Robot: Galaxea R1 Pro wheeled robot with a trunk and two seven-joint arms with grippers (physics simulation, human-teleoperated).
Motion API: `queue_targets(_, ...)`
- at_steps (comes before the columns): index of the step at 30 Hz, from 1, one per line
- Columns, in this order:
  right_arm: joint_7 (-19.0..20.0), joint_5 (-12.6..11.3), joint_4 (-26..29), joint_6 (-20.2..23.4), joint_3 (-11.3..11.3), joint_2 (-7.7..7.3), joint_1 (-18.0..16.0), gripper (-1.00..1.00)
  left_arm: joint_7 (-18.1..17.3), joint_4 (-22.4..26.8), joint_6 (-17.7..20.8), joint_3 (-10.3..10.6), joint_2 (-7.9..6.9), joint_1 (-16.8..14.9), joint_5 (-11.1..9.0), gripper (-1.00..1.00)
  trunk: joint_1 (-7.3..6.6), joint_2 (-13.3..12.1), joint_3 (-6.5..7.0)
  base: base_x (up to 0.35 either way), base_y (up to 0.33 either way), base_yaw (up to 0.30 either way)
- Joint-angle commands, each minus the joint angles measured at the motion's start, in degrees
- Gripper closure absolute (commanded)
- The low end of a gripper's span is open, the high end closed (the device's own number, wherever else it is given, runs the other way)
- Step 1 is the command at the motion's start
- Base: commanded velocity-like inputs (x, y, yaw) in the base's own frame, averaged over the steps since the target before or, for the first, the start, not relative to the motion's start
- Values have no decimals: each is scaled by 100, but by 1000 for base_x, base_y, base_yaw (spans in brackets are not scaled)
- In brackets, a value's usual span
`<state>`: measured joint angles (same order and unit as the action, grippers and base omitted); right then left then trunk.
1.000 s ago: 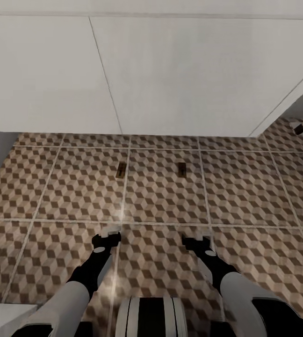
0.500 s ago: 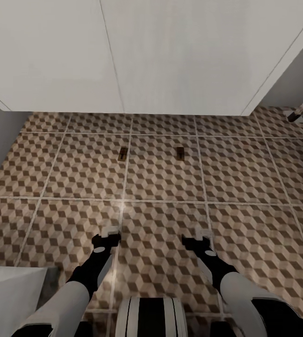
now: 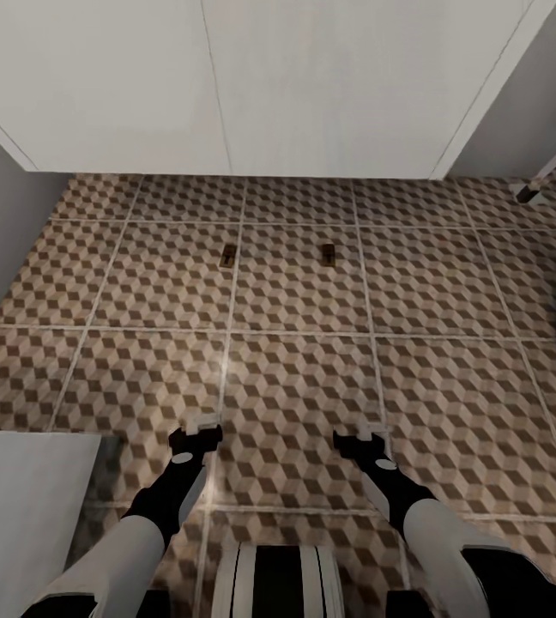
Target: Take the four mousetraps from the cabinet in the bathroom and place them on the bathroom floor. Make sure all four end up on the same floor surface, and ensure that at least two of them are either under or directly next to the same bathroom sink.
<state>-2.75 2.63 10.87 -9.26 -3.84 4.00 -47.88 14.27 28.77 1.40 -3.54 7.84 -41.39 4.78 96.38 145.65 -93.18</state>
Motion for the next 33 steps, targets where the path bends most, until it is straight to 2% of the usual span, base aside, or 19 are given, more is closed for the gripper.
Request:
queue_targets(1,-6,27,-6,-21,-38,4,-3,-100,-2,5,-6,-33,7,-1,50,-100,-5,1,-3,-346,0,0)
queue_targets(22,-6,27,-6,-23,-38,4,-6,-100,-3,-8,-132,-33,16,-1,50,-100,-5,1,-3,-337,0,0)
queue_targets(33,-6,27,-6,-23,-38,3,-4,-100,-3,-23,-127,-36,22,-1,50,-100,-5,1,-3,-90,0,0)
